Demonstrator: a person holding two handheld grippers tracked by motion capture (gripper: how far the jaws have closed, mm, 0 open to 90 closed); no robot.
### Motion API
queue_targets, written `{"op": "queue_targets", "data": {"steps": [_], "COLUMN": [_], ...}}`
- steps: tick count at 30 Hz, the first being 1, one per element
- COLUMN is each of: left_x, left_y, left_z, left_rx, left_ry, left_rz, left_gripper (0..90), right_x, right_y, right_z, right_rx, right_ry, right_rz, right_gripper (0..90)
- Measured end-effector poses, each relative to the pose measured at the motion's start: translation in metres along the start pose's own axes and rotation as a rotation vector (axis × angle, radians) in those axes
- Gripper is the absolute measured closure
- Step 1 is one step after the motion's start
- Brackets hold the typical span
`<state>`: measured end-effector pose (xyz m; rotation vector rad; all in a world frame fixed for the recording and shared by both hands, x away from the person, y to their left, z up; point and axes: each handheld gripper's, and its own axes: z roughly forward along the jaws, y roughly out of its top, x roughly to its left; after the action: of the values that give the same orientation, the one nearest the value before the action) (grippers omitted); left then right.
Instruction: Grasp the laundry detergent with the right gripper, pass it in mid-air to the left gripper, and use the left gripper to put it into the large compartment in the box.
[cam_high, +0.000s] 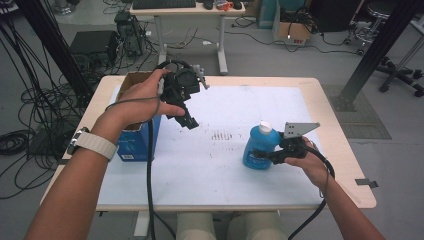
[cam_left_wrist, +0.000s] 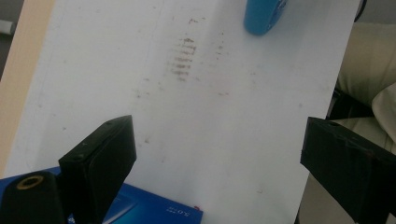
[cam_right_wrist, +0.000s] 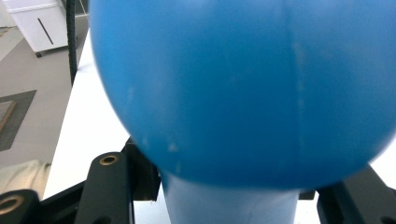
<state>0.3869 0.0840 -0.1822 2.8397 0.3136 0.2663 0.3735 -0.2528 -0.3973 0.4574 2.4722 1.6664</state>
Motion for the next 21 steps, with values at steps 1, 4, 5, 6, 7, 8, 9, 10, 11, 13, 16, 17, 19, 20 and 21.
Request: {"op": "queue_targets", "data": {"steps": [1, 4, 5, 6, 7, 8, 9, 10, 11, 13, 16, 17, 19, 20, 21], "left_x": [0.0001, 0.0002, 0.0002, 0.0001, 0.0, 0.0, -0.0004, -0.0004, -0.0006, -0.0008, -0.0011, -0.0012, -0.0013, -0.0013, -0.0013], "left_y": [-0.0001, -0.0004, -0.0005, -0.0007, -0.0007, -0.0007, -0.0008, -0.0008, -0.0009, -0.0009, -0.0008, -0.0007, -0.0006, -0.0004, -0.0003], "left_z": [0.0, -0.0004, -0.0005, -0.0005, -0.0006, -0.0006, -0.0007, -0.001, -0.001, -0.0011, -0.0011, -0.0013, -0.0012, -0.0012, -0.001], "left_rx": [-0.001, 0.0, -0.002, -0.004, -0.003, -0.003, -0.004, -0.002, -0.003, -0.003, -0.002, -0.002, -0.003, -0.002, -0.002], "left_ry": [-0.001, -0.001, -0.001, 0.001, 0.001, 0.001, 0.001, 0.0, 0.001, 0.001, 0.001, 0.0, 0.001, -0.001, -0.002], "left_rz": [0.001, -0.004, -0.004, -0.003, -0.002, -0.002, -0.003, -0.003, -0.003, -0.003, -0.001, -0.001, -0.001, -0.001, -0.001], "left_gripper": [10.7, 10.7, 10.7, 10.7, 10.7, 10.7, 10.7, 10.7, 10.7, 10.7, 10.8, 10.8, 10.8, 10.8, 10.8], "right_x": [-0.0002, 0.0, 0.0001, 0.0, 0.0, 0.0, -0.0001, -0.0001, -0.0002, -0.0002, -0.0002, -0.0002, -0.0002, -0.0001, -0.0002], "right_y": [0.0, -0.0002, -0.0002, -0.0001, -0.0001, -0.0001, -0.0002, -0.0002, -0.0001, -0.0002, -0.0003, -0.0002, -0.0003, -0.0003, -0.0003], "right_z": [0.0001, 0.0, 0.0, 0.0, 0.0, 0.0, 0.0, 0.0, 0.0, 0.0, 0.0, 0.0, 0.0, 0.0, 0.0], "right_rx": [-0.001, 0.0, 0.0, -0.001, 0.0, 0.0, -0.001, 0.0, -0.001, -0.001, -0.001, -0.001, -0.001, -0.001, -0.001], "right_ry": [0.001, 0.001, 0.0, 0.0, 0.0, 0.0, 0.001, 0.002, 0.001, 0.002, 0.003, 0.002, 0.002, 0.002, 0.002], "right_rz": [-0.003, 0.004, 0.006, 0.004, 0.003, 0.003, 0.003, 0.005, 0.004, 0.004, 0.004, 0.004, 0.004, 0.004, 0.004], "right_gripper": [42.4, 42.3, 42.3, 42.3, 42.3, 42.3, 42.3, 42.3, 42.3, 42.3, 42.3, 42.3, 42.3, 42.3, 42.3]}}
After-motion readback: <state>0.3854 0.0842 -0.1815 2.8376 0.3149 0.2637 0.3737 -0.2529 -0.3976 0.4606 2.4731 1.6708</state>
